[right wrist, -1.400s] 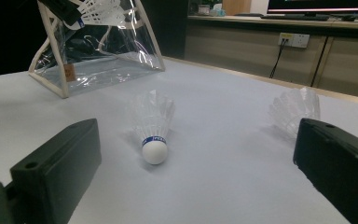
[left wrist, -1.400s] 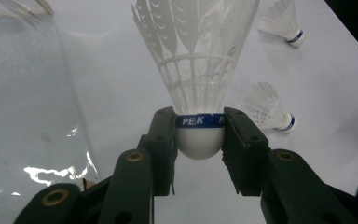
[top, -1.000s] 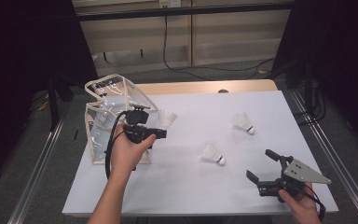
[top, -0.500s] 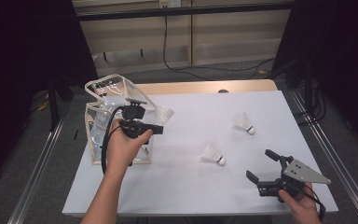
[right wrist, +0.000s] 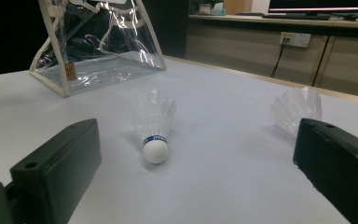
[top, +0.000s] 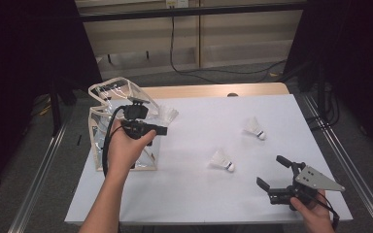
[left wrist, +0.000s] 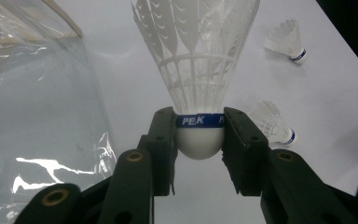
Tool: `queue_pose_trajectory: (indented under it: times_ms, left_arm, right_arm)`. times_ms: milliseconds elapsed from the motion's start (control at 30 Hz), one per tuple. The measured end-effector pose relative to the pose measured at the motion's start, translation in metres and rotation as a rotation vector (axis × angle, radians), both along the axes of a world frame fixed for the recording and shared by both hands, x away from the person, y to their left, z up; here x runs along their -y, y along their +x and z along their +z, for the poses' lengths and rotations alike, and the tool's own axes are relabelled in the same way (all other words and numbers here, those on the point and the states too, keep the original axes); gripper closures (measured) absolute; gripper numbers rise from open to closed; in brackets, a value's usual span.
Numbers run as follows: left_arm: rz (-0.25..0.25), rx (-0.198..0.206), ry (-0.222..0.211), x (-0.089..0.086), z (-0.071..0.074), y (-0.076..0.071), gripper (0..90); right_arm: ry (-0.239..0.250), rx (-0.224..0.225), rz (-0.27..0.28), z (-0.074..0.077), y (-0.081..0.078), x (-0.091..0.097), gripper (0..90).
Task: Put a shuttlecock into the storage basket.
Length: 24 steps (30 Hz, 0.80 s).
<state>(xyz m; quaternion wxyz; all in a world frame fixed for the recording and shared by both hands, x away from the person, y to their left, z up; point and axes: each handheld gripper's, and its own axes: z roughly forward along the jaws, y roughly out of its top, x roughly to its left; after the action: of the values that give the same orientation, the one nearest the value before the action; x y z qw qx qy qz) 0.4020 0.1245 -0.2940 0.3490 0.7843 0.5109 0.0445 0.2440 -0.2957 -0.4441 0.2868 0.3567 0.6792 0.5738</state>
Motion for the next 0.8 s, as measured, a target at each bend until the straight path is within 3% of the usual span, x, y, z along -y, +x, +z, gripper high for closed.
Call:
queue_pose_trajectory:
  times_ms: [800]
  left_arm:
    - [0.019,-0.003,0.016,-0.007,0.011,0.007,65.5]
  right_arm:
    - [-0.002,0.002,0.0,0.0,0.0,0.0,0.2]
